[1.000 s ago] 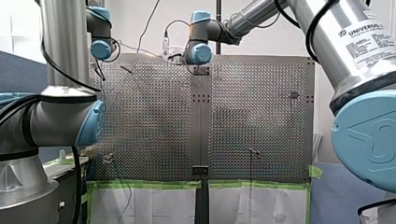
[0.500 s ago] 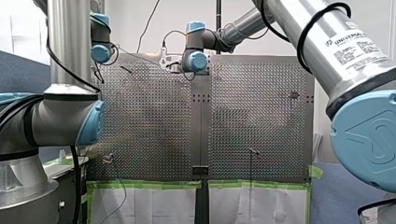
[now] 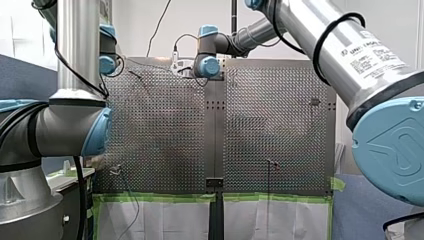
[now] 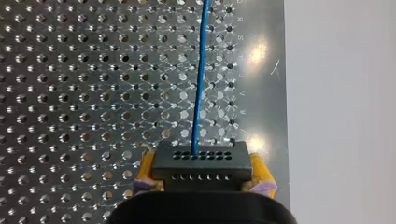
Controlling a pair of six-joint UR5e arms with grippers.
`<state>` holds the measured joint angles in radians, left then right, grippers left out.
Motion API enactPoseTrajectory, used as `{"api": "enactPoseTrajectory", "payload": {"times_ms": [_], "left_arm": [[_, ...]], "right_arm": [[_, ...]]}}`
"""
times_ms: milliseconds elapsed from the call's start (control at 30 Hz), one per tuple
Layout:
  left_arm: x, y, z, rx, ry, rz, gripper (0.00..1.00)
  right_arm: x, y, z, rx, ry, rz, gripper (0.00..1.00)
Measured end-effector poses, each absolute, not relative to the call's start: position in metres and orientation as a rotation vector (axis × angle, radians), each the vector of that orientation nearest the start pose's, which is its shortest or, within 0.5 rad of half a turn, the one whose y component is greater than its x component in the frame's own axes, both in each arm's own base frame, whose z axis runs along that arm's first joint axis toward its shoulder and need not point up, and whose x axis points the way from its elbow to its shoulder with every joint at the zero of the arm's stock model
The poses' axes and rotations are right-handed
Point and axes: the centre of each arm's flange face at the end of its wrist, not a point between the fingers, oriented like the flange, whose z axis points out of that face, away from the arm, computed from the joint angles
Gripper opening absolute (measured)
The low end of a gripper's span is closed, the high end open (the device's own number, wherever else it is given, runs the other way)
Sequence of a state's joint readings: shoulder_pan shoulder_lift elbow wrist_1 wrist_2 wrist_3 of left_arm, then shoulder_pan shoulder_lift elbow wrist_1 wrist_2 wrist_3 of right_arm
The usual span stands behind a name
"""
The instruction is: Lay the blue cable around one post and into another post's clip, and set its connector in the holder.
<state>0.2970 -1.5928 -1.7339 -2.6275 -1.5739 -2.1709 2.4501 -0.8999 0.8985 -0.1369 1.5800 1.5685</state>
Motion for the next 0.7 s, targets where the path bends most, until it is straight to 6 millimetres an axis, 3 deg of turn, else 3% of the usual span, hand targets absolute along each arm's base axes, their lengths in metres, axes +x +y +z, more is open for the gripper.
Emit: {"api": "enactPoseTrajectory", "payload": {"times_ms": [233,533,700], "left_arm": [[0.552,0.035,0.434,-0.543,1.158,-0.265,0.00],[0.569,0.038,0.400,-0.533,1.227,-0.273,0.00],[0.573,0.039,0.390,-0.537,1.243,-0.269,0.00]], "right_arm": [[0.683,-0.397,0.422,1.632,-0.600,1.943,0.00],[0.681,-0.412,0.457,1.545,-0.584,1.981,0.00],[0.678,-0.418,0.461,1.533,-0.588,1.979,0.00]]}}
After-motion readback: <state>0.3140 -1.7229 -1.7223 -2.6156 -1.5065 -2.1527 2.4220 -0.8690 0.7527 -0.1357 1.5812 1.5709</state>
